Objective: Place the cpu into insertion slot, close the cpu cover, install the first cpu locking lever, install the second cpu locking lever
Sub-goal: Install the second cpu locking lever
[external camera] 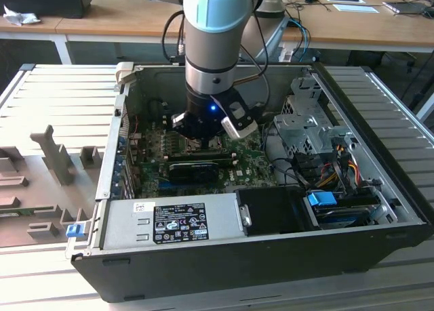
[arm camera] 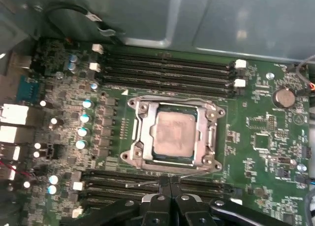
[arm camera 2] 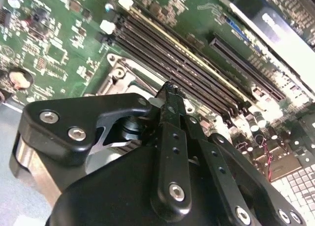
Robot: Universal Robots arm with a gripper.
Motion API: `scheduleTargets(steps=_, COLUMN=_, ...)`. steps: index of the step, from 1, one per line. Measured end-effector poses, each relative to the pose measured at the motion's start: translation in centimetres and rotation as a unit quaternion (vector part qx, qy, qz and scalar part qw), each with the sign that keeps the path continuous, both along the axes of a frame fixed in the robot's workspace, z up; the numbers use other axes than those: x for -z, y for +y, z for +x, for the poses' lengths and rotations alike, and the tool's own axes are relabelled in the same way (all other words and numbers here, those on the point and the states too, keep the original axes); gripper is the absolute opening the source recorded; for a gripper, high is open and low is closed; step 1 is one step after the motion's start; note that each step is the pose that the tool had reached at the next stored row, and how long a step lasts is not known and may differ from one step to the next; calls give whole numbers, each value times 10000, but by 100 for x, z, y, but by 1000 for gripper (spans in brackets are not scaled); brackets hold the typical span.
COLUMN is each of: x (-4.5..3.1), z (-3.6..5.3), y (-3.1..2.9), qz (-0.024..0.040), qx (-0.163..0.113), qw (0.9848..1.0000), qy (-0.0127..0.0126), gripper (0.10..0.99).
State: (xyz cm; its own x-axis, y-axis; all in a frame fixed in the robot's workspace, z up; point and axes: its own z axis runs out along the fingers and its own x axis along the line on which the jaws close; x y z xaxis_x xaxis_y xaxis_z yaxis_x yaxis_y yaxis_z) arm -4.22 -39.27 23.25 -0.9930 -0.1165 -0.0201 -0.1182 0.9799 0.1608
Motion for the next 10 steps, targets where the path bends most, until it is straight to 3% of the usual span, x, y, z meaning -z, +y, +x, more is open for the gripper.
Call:
scheduleTargets(steps=4, x=20, z=-94, y=-10, qz=140, qx=-11, qw=9999, qy=0, gripper=106)
scheduleTargets(steps=10, x=77, z=-109, y=-10, qz=169, qx=-14, qw=9999, qy=0, gripper=106)
